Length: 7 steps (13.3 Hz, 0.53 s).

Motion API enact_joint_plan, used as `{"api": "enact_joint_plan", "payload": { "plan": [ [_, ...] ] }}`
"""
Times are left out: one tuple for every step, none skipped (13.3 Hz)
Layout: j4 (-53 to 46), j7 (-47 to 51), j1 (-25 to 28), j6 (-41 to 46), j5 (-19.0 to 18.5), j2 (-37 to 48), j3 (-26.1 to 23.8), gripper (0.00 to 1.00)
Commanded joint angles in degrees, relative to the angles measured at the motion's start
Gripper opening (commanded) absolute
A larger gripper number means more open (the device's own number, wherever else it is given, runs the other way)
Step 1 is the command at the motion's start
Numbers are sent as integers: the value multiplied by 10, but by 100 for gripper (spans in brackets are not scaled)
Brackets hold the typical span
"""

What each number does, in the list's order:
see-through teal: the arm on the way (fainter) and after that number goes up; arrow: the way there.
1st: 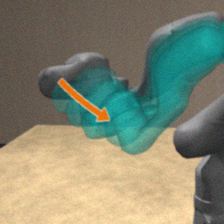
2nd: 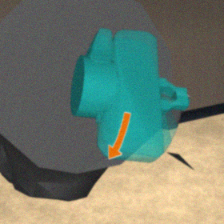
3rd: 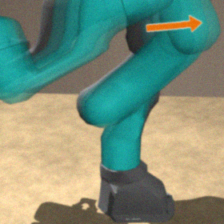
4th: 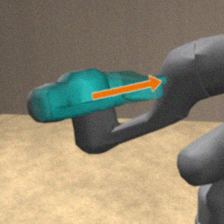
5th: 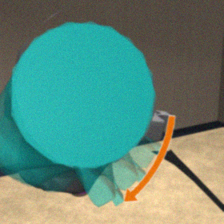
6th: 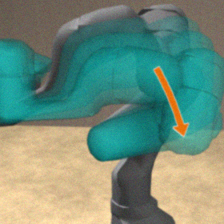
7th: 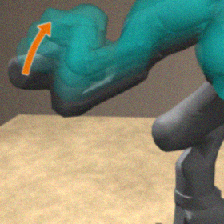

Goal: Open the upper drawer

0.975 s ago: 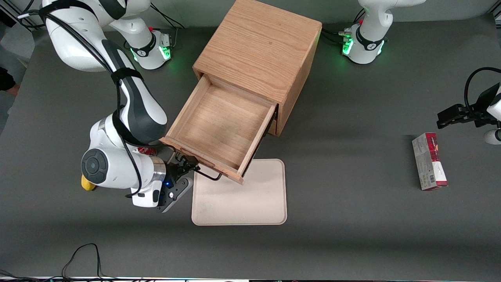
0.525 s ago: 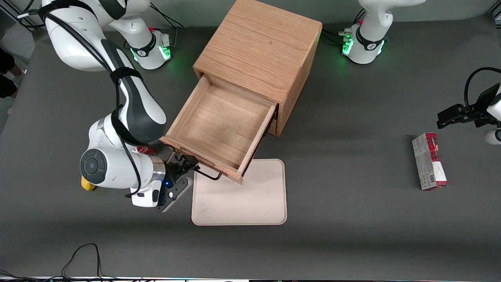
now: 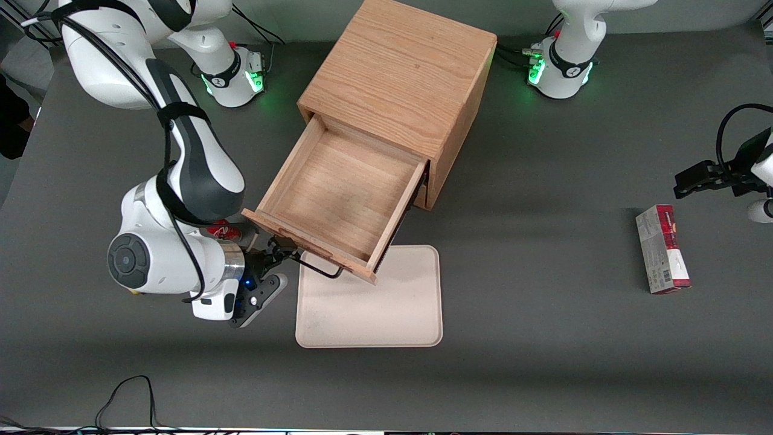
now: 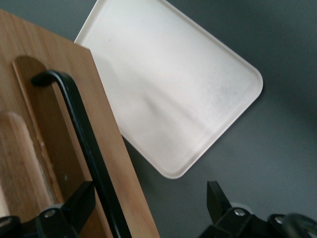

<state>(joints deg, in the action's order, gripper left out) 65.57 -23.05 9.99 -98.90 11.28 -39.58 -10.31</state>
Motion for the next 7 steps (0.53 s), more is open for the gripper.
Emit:
{"api": "enact_joint_plan", "payload": {
  "plan": [
    [-48,-10,-16,69,13,-6,-7,100],
    [-50,-8,-17,84,11,4,-3,100],
    [-49,-8,-17,99,6,20,-1,100],
    [-47,-6,-23,107,6,31,-1,100],
    [-34,-10,-32,127,5,61,-1,100],
    [2,-13,-35,142,-1,97,7,100],
    [47,-13,-33,143,-19,138,21,100]
  ]
}}
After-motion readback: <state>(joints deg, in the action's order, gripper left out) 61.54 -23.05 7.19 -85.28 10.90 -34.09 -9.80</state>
